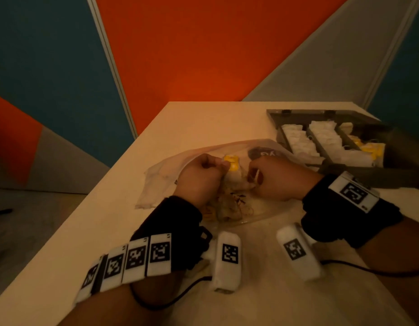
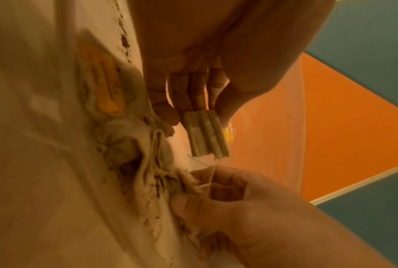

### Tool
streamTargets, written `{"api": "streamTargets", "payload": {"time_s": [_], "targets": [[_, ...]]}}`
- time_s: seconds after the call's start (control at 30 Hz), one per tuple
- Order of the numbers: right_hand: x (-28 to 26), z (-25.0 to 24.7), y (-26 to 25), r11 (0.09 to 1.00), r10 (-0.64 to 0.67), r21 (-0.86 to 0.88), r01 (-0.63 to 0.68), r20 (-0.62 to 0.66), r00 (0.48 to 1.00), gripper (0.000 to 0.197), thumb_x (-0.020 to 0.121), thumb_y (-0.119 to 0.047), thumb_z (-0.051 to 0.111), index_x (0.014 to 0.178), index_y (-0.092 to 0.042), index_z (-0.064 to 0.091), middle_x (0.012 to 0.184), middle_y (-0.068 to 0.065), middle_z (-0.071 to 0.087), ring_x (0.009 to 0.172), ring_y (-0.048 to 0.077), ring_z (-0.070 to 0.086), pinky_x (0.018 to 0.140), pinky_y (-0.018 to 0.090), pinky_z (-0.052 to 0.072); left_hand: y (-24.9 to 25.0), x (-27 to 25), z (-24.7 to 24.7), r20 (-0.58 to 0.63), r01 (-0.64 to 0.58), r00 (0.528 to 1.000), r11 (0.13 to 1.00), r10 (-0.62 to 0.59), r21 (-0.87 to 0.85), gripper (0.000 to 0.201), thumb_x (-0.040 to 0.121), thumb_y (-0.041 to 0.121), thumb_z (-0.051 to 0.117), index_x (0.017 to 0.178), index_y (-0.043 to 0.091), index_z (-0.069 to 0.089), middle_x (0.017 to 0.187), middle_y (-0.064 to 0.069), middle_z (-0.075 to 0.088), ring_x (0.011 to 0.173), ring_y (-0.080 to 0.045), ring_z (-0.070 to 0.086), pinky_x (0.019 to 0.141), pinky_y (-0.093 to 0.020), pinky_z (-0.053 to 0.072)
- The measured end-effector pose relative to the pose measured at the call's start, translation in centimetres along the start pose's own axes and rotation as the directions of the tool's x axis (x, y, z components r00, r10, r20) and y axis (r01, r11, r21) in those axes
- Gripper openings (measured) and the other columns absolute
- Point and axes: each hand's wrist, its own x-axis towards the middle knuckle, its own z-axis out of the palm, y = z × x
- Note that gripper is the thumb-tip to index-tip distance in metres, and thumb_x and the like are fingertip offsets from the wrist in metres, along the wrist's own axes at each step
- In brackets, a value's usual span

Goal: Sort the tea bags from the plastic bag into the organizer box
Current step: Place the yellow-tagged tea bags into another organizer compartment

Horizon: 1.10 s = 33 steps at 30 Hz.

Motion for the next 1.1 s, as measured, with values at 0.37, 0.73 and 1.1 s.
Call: {"api": "streamTargets", "payload": {"time_s": [0.37, 0.73, 1.1], "targets": [[0.6, -0.3, 1.4, 0.968, 0.145, 0.220, -0.118, -0.111, 0.983, 0.027, 0.091, -0.018, 0.063, 0.117, -0.010, 0.063, 0.116, -0.003, 0.061, 0.105, 0.023, 0.060, 0.079, 0.026, 0.044, 0.1, -0.1, 0.4, 0.054, -0.097, 0.994, 0.994, 0.100, -0.058, 0.014, 0.086, 0.017, 0.071, 0.074, 0.019, 0.063, 0.071, 0.001, 0.064, 0.066, -0.014, 0.058, 0.069, -0.033, 0.049], [-0.1, 0.4, -1.7, 0.952, -0.167, 0.276, 0.135, 0.096, 0.981, 0.016, 0.081, -0.026, 0.070, 0.096, -0.021, 0.070, 0.086, -0.006, 0.070, 0.078, 0.012, 0.065, 0.072, 0.032, 0.057, 0.7, -0.4, 0.3, -0.042, -0.164, 0.986, 0.971, 0.159, -0.173, 0.012, 0.091, 0.010, 0.063, 0.080, 0.011, 0.058, 0.074, -0.011, 0.060, 0.064, -0.020, 0.053, 0.053, -0.026, 0.045], [0.1, -0.4, -1.9, 0.971, -0.038, 0.235, 0.034, 0.012, 0.999, 0.012, 0.086, -0.025, 0.069, 0.077, -0.018, 0.073, 0.076, 0.000, 0.063, 0.067, 0.013, 0.058, 0.061, 0.028, 0.045, 0.4, 0.0, 0.1, -0.097, -0.148, 0.987, 0.969, 0.131, -0.200, 0.014, 0.091, 0.007, 0.061, 0.079, 0.013, 0.058, 0.079, -0.017, 0.061, 0.072, -0.028, 0.058, 0.067, -0.042, 0.050]]}}
